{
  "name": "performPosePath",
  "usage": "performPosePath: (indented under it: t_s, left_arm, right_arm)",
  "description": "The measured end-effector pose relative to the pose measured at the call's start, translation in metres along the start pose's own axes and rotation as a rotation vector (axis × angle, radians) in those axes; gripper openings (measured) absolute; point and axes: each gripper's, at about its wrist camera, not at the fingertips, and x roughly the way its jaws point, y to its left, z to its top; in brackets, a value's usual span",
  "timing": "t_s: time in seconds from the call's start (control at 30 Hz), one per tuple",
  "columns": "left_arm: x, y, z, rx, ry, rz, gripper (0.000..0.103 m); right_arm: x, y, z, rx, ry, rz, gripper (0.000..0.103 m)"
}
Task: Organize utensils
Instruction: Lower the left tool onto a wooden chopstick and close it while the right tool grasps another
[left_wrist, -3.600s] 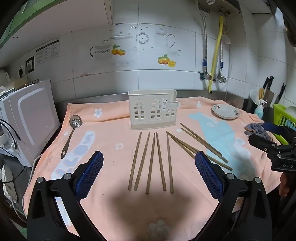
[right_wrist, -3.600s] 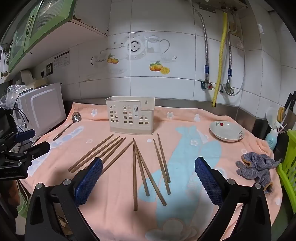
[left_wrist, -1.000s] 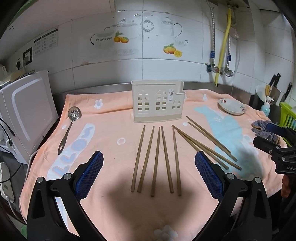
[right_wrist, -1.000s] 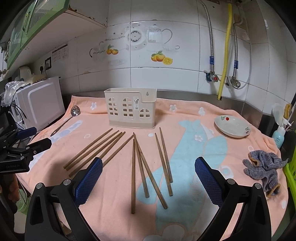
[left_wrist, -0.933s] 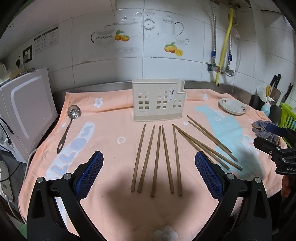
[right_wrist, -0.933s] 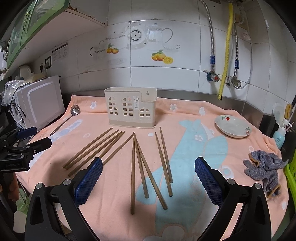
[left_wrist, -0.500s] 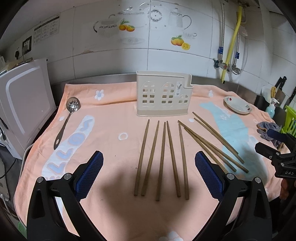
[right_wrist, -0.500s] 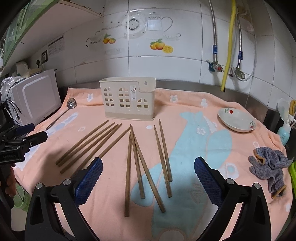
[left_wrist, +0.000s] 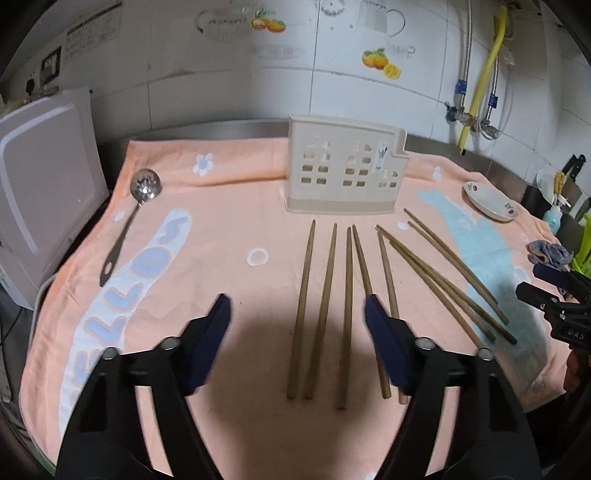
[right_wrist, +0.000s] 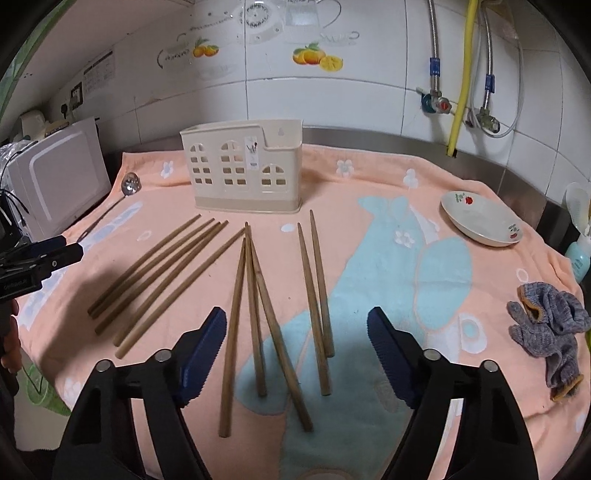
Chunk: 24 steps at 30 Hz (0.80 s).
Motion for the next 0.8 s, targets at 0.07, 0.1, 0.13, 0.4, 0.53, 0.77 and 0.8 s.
performPosePath:
  t_s: [0.07,0.1,0.13,0.4,0.53,0.77,0.8]
  left_arm:
    - [0.009,0.0,-0.001,0.009,0.023,-0.016,0.059]
    - [0.013,-0.001,-0.001,0.016,0.035,-0.022,0.055]
    - [0.019,-0.001,-0.001,0.021,0.048,-0.028,0.051]
    - [0.053,-0.002,0.002,0.051,0.122,-0.046,0.025]
    - [0.07,-0.001,0.004,0.064,0.16,-0.047,0.018]
    - [0.088,0.001,0.002,0.072,0.206,-0.054,0.013]
    - [0.09,0.0,0.002,0.074,0.212,-0.055,0.013]
  right_arm:
    - [0.005,-0.003,0.0,-0.001,0.01,-0.002,0.069]
    - [0.008,-0.005,0.0,0.0,0.018,-0.003,0.066]
    - [0.01,-0.007,0.0,0.003,0.023,-0.001,0.063]
    - [0.031,-0.025,0.002,0.031,0.078,0.007,0.037]
    - [0.044,-0.033,0.003,0.046,0.11,0.017,0.025]
    - [0.061,-0.038,0.002,0.033,0.158,0.026,0.014]
    - [0.063,-0.038,0.002,0.03,0.163,0.028,0.013]
